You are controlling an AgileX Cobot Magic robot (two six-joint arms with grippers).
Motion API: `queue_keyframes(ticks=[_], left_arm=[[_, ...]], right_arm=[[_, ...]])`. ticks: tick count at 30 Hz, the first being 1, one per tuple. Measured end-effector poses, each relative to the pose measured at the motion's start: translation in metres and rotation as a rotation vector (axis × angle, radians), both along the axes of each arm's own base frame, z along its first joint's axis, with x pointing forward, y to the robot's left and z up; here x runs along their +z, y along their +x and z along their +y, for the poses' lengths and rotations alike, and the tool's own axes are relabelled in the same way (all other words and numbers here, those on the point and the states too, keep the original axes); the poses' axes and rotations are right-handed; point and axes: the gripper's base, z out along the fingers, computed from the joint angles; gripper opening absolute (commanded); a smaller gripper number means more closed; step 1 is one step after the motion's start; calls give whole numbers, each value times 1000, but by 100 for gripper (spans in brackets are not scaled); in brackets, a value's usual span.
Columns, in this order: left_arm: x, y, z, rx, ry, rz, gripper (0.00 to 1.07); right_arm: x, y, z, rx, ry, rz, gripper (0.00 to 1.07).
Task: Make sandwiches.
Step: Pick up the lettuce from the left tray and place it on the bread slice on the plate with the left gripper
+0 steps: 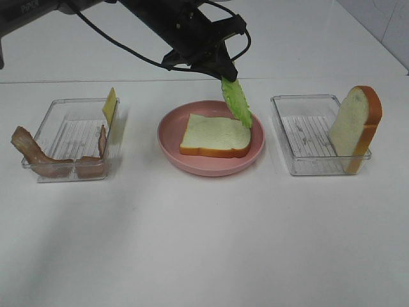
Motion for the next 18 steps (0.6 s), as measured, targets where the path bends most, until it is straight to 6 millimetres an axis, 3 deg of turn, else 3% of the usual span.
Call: queue_keyframes(ticks=[12, 18], left_arm=[[-44, 3, -10, -3, 36, 52, 0], [-51, 6, -3, -4, 138, 12, 0]], right_arm=[[0, 0, 0, 0, 0, 0, 80], [0, 0, 0, 0, 0, 0, 80]])
